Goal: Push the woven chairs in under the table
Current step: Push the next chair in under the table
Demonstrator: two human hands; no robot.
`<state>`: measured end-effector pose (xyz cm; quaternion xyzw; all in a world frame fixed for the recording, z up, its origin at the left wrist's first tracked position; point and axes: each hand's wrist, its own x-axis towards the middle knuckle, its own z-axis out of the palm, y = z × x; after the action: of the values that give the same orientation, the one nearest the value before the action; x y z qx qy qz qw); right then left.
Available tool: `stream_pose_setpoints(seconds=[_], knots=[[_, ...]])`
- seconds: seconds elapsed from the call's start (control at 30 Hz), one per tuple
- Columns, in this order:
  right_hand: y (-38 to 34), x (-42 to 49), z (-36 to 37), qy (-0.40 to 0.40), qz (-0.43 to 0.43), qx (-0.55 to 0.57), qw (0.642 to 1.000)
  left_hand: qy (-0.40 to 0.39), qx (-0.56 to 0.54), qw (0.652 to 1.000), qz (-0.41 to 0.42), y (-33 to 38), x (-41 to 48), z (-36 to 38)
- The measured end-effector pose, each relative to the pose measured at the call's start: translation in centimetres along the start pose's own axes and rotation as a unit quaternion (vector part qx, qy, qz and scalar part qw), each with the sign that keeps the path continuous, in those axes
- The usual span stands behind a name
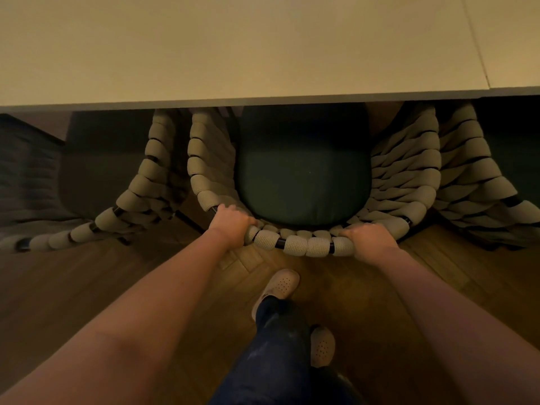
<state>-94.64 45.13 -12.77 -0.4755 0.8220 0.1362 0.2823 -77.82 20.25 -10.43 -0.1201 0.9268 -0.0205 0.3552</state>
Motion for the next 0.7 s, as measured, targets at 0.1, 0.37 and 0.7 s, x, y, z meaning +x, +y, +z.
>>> stream_pose_setpoints(seconds=[0.1,0.37,0.7], knots=[[0.2,0.3,0.0,-0.010,-0.014,-0.007,1.000,-0.002,0.004,1.000,-0.003,0.0,0.1,0.1],[-0.9,-0.2,0.5,-0.019,-0.001,-0.003,1.000,-0.006,0.005,1.000,-0.019,0.1,-0.5,1.7],[0.1,0.0,-0.2,-0.015,0.006,-0.017,1.000,0.003,-0.014,1.000,0.001,0.1,-0.2,0.9]])
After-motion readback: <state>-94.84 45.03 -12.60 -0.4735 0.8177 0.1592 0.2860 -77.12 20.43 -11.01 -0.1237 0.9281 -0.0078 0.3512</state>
